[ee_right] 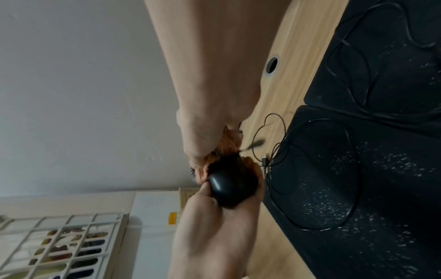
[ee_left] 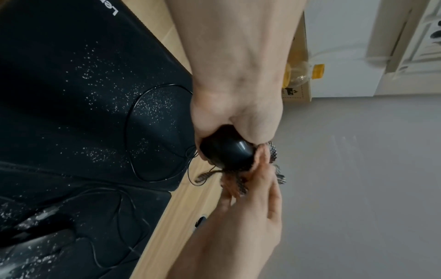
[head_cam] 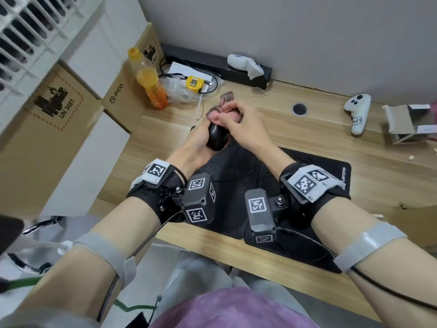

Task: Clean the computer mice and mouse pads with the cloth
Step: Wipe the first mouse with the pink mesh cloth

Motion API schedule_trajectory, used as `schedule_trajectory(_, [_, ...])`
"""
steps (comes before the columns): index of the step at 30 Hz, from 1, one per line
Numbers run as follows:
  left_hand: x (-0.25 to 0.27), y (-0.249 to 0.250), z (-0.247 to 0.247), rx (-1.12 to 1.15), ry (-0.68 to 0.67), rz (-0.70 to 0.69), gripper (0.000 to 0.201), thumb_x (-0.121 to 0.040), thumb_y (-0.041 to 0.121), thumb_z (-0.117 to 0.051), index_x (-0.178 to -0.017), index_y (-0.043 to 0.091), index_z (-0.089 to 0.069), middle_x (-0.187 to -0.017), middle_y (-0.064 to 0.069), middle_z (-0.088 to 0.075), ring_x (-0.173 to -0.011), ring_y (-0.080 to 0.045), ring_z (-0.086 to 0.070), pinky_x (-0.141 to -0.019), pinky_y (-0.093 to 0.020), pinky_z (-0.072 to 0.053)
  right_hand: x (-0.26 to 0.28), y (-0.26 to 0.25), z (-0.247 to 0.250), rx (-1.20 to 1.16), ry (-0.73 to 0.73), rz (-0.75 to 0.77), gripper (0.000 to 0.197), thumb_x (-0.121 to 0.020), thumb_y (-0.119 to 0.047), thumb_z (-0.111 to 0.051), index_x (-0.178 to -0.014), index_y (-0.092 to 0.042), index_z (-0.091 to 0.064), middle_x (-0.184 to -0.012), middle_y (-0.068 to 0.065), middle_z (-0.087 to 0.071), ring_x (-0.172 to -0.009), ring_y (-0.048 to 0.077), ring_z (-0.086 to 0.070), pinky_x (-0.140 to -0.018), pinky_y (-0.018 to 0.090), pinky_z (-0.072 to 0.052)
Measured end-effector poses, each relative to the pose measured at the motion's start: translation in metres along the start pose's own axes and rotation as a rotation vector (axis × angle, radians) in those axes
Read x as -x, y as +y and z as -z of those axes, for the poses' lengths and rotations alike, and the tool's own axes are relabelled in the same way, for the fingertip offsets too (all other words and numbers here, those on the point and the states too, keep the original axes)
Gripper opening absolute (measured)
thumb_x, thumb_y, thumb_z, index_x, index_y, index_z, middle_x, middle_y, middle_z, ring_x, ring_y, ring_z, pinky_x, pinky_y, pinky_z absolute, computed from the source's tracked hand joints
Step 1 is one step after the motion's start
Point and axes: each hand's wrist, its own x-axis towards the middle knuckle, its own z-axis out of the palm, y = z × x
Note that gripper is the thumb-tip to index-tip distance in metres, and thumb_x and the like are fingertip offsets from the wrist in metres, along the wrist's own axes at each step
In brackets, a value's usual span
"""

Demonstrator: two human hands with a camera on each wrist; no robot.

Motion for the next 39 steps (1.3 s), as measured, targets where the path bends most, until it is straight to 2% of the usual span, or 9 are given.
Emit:
schedule_trajectory(6, [0.005, 0.005, 0.005, 0.089, 0.179, 0.057, 0.044, -0.105, 0.029, -0.03, -0.087, 0.004, -0.062, -0.08, -0.016, -0.066, -0.053, -0.024, -0.068, -0.045, -0.031, -0.055, 0.025, 0.005, 0.003, -0.025, -0.381, -0.004, 0.016, -0.078, -0.018, -0.076, -0.079, -0.028, -0.063, -0.087, 0.005, -0.072, -0.073, 0.027, -0.068, -0.07, 0.043, -0.059])
schedule_trajectory(9, [0.009, 0.005, 0.007, 0.278, 0.173, 0.046, 0.042, -0.1, 0.027, -0.031, -0.088, -0.001, -0.06, -0.068, -0.017, -0.063, -0.058, -0.025, -0.061, -0.056, -0.028, -0.054, 0.038, 0.011, 0.004, 0.024, -0.564, -0.1, 0.014, -0.083, -0.019, -0.074, -0.087, -0.019, -0.061, -0.083, 0.005, -0.071, -0.065, 0.02, -0.064, -0.065, 0.037, -0.055])
schedule_trajectory(16, [0.015, 0.001, 0.013, 0.224, 0.054, 0.032, 0.055, -0.097, 0.05, -0.04, -0.114, 0.003, -0.062, -0.091, -0.016, -0.068, -0.074, -0.024, -0.062, -0.063, -0.028, -0.056, 0.029, 0.015, 0.037, -0.209, -0.253, -0.368, 0.008, -0.095, -0.006, -0.055, -0.096, -0.013, -0.052, -0.08, 0.01, -0.067, -0.048, 0.021, -0.058, -0.051, 0.035, -0.051])
schedule_trajectory(21, [0.023, -0.01, 0.003, -0.01, -0.046, 0.022, 0.042, -0.095, 0.045, -0.054, -0.12, 0.012, -0.061, -0.104, -0.012, -0.066, -0.082, -0.024, -0.065, -0.07, -0.031, -0.058, 0.008, 0.003, 0.039, -0.287, 0.061, -0.267, 0.01, -0.094, -0.008, -0.054, -0.101, -0.016, -0.052, -0.092, -0.001, -0.058, -0.054, 0.011, -0.057, -0.049, 0.027, -0.047])
schedule_trajectory(26, [0.022, -0.014, -0.004, -0.123, 0.058, -0.063, 0.048, -0.098, 0.047, -0.048, -0.125, 0.01, -0.063, -0.115, -0.01, -0.069, -0.091, -0.019, -0.069, -0.074, -0.031, -0.057, 0.016, 0.003, 0.014, -0.156, -0.052, -0.2, 0.02, -0.082, -0.014, -0.062, -0.093, -0.032, -0.061, -0.096, -0.011, -0.063, -0.086, 0.021, -0.065, -0.08, 0.041, -0.058])
schedule_trajectory(30, [0.019, -0.01, 0.008, -0.11, 0.169, -0.039, 0.058, -0.097, 0.057, -0.042, -0.109, 0.006, -0.065, -0.095, -0.014, -0.07, -0.072, -0.025, -0.065, -0.051, -0.027, -0.052, 0.034, -0.003, 0.005, -0.174, -0.372, -0.182, 0.019, -0.087, 0.0, -0.059, -0.1, -0.014, -0.059, -0.092, 0.017, -0.069, -0.065, 0.027, -0.063, -0.063, 0.042, -0.055])
schedule_trajectory(33, [0.02, -0.004, 0.014, 0.102, 0.177, -0.021, 0.049, -0.094, 0.054, -0.049, -0.09, 0.007, -0.062, -0.079, -0.009, -0.064, -0.066, -0.02, -0.06, -0.06, -0.029, -0.055, 0.043, 0.009, 0.007, -0.052, -0.683, -0.132, 0.015, -0.088, -0.002, -0.062, -0.103, -0.006, -0.062, -0.089, 0.009, -0.067, -0.072, 0.018, -0.063, -0.057, 0.024, -0.051])
schedule_trajectory(36, [0.023, 0.001, 0.013, 0.176, 0.168, -0.101, 0.036, -0.092, 0.043, -0.061, -0.1, 0.008, -0.06, -0.094, -0.011, -0.065, -0.08, -0.02, -0.062, -0.081, -0.033, -0.057, 0.045, 0.029, 0.007, -0.056, -0.58, -0.27, 0.018, -0.089, -0.009, -0.064, -0.106, -0.006, -0.065, -0.085, 0.005, -0.064, -0.067, 0.015, -0.058, -0.056, 0.022, -0.049])
schedule_trajectory(39, [0.029, 0.001, 0.008, 0.195, 0.108, -0.083, 0.036, -0.095, 0.036, -0.059, -0.116, 0.007, -0.058, -0.11, -0.015, -0.064, -0.091, -0.025, -0.064, -0.08, -0.034, -0.059, 0.037, 0.04, 0.01, -0.292, -0.373, -0.54, 0.015, -0.095, -0.011, -0.056, -0.11, -0.006, -0.059, -0.082, 0.012, -0.061, -0.053, 0.016, -0.051, -0.05, 0.026, -0.047])
